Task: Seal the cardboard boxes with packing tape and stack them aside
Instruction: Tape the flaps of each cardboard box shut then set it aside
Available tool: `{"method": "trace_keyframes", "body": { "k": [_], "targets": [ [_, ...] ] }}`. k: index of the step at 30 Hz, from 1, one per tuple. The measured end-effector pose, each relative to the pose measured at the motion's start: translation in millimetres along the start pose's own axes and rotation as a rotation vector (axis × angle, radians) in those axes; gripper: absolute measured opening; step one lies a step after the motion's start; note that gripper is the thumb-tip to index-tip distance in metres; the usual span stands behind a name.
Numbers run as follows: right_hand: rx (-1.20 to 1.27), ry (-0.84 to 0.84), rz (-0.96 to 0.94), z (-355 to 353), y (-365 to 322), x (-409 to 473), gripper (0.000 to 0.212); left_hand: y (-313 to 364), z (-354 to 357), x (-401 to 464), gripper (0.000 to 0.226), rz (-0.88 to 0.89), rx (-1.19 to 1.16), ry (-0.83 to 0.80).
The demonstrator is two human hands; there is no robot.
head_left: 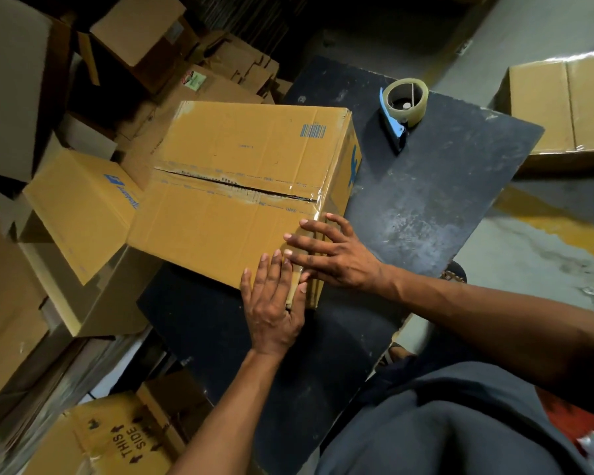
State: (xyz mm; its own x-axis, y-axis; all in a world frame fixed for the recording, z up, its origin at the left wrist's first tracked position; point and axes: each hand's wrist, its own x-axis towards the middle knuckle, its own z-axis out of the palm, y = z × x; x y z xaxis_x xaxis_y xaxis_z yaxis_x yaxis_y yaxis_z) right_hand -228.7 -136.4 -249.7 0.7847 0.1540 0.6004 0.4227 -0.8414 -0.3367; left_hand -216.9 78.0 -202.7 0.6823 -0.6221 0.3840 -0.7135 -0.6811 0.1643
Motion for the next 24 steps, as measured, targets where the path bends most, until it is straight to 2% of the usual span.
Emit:
{"method": "trace_keyframes", "body": {
  "k": [4, 9, 15, 19, 22, 24],
  "targets": [
    [-0.006, 0.014, -0.009, -3, -2, 2, 0.051, 1, 2, 0, 0.047, 0.017, 0.029, 0.009],
    [-0.139, -0.04, -0.007, -14, -1, 7, 0.062, 4, -8, 1, 0.052, -0.026, -0.03, -0.058],
    [-0.194, -0.177, -0.051, -30, -3, 18, 0.051, 8, -8, 1, 0.049, -0.026, 0.012, -0.048],
    [-0.192, -0.234, -0.112, -43, 2, 32, 0.049, 14, -22, 25, 0.039, -0.214, -0.125, 0.038],
    [-0.163, -0.24, -0.008, -59, 15, 67, 0.058, 4, -34, 62, 0.03, -0.372, -0.217, 0.16],
    [-0.135, -0.239, 0.1, -71, 31, 103, 0.067, -8, -36, 84, 0.036, -0.582, -0.239, 0.179]
  ]
}}
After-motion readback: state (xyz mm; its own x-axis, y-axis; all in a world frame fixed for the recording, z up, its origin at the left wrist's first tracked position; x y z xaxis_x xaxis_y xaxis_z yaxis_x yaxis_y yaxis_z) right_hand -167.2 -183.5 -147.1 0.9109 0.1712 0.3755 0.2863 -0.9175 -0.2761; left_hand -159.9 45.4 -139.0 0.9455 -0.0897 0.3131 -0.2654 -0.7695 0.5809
